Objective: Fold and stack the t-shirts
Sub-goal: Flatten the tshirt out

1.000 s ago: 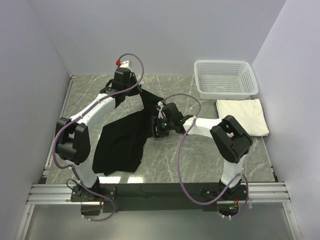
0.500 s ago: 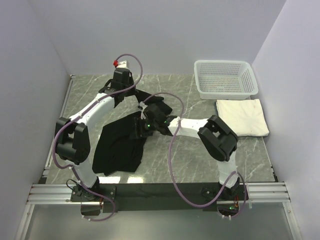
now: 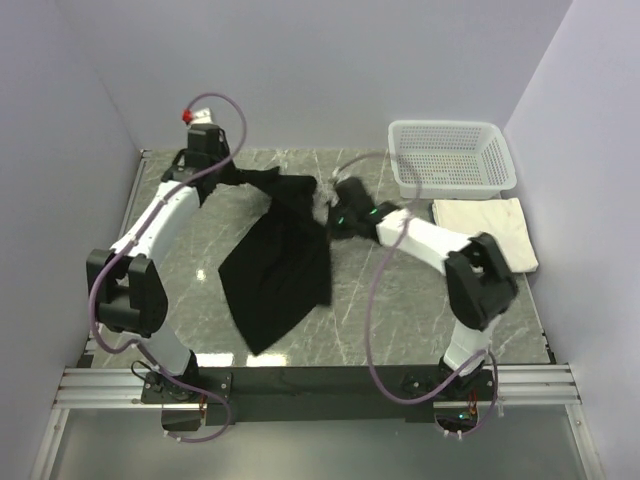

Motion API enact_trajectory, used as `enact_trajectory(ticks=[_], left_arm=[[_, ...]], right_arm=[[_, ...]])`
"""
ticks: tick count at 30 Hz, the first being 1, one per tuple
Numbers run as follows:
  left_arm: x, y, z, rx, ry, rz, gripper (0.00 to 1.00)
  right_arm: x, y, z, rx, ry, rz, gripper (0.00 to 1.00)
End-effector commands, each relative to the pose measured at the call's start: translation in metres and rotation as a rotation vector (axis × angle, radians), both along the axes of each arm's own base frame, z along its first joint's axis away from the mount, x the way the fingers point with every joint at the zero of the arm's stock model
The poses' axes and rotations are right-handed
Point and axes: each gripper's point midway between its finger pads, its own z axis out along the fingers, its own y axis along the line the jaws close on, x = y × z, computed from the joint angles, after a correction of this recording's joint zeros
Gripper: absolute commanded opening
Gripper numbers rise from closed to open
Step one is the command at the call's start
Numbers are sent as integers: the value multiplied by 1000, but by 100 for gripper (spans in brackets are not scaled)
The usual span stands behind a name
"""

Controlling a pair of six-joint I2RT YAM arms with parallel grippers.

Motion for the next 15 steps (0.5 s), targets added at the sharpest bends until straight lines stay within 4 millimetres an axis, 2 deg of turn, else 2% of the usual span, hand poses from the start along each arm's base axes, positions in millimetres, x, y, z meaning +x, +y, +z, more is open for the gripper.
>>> enact_trajectory(ticks=[1, 2, 3, 4, 5, 6, 7, 8, 9, 10, 11, 12, 14, 15], left_arm=[[7, 27, 130, -24, -287, 54, 1], [6, 29, 147, -26, -321, 54, 1], [5, 34, 162, -26, -349, 62, 1], [3, 37, 194, -26, -412, 64, 1], [0, 43, 209, -25, -440, 76, 1], [-3, 48, 221, -20, -458, 89, 1], [-9, 53, 247, -12, -509, 99, 1], [-13, 60, 260, -4, -532, 114, 1], [-20, 66, 281, 2, -575, 131, 1], [-25, 70, 287, 22, -582, 139, 1], [-32, 74, 298, 31, -600, 151, 1], [-38, 77, 308, 40, -619, 161, 1], [-51, 83, 311, 60, -613, 177, 1], [-56, 84, 311, 61, -610, 178, 1]], right_arm=[[58, -55, 135, -91, -360, -114, 0], [65, -72, 159, -164, -430, -136, 0], [74, -77, 200, -161, -519, -161, 0], [77, -83, 221, -181, -566, -180, 0], [79, -97, 243, -230, -623, -210, 0], [80, -102, 274, -224, -686, -234, 0], [79, -109, 288, -243, -723, -258, 0], [75, -117, 315, -255, -801, -266, 0], [73, -127, 328, -273, -840, -304, 0], [70, -132, 338, -276, -873, -319, 0], [62, -138, 364, -263, -950, -327, 0], [59, -141, 367, -270, -969, -323, 0], [47, -146, 383, -258, -1028, -301, 0], [43, -142, 373, -269, -1016, -270, 0]])
